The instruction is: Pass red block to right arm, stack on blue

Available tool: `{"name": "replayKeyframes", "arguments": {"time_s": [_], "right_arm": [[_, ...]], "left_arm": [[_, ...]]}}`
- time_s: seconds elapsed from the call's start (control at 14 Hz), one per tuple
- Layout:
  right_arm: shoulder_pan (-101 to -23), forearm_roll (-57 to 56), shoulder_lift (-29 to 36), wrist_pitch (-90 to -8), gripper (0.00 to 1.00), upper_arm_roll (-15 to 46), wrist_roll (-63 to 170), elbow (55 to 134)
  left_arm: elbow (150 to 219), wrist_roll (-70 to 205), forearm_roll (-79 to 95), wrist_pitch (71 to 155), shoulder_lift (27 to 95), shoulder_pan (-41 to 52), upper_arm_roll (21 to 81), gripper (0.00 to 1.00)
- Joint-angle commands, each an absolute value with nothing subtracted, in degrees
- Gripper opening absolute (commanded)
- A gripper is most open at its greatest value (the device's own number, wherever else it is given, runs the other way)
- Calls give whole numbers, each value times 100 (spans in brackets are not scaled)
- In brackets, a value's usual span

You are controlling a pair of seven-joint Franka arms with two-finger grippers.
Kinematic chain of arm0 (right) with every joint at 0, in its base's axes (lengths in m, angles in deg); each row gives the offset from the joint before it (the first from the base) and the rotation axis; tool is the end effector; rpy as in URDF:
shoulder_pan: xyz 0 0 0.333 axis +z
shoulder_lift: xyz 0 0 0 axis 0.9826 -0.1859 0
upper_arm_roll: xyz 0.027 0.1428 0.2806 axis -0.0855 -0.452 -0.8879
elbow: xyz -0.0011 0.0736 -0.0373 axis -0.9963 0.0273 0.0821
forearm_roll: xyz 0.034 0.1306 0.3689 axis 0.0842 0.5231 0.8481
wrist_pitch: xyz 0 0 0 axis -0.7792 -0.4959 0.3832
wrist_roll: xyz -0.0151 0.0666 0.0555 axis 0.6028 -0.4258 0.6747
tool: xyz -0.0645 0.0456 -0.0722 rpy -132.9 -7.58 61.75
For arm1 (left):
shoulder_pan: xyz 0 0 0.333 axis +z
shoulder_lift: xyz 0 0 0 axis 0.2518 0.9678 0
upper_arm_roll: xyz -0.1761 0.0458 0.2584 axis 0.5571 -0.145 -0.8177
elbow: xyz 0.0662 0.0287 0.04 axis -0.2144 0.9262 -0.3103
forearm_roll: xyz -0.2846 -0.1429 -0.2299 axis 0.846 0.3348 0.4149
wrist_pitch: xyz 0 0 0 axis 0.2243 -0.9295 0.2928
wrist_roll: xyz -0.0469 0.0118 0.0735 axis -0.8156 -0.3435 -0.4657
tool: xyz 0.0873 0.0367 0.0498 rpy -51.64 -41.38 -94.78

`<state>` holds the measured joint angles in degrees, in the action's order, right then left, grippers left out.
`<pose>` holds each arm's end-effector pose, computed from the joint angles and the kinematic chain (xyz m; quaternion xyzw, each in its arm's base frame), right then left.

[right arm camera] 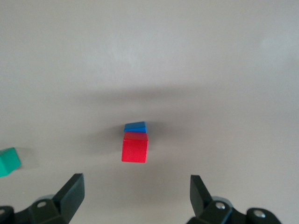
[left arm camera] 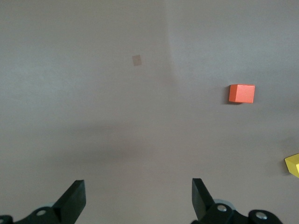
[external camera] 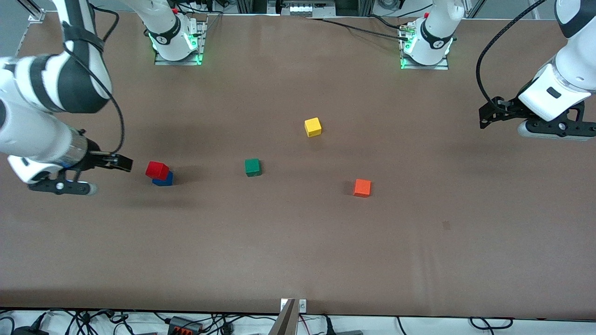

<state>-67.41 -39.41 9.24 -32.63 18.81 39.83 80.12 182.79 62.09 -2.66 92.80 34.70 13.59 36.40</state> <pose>0.6480 0.0468 0.4915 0.9979 -0.0396 -0.0280 0.0434 0.5558 -0.0442 0.5755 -0.9993 0.0336 0.0072 0.0135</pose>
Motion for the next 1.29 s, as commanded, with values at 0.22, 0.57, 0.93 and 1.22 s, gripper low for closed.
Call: {"name": "replayKeyframes", "arguments": {"time_s": [0.22,0.57,0.93,1.22], "right_arm": [[-7006,-3961,954,-2720,100,1889,4429,7329],[-7549,-3926,1392,-2702,100,1811,4902,7329],[-8059,-3750,1754,-2694,100,1363,5071,7478],[-8210,-3794,1973,-2702,100,1116,5027,7890]], "left_arm": [[18198,6328,-187,9273,3488,1388,3665,100],[18198,6328,-187,9264,3488,1388,3665,100],[18198,6328,-187,9264,3488,1388,3665,100],[18189,6328,-187,9273,3488,1388,3657,100]]}}
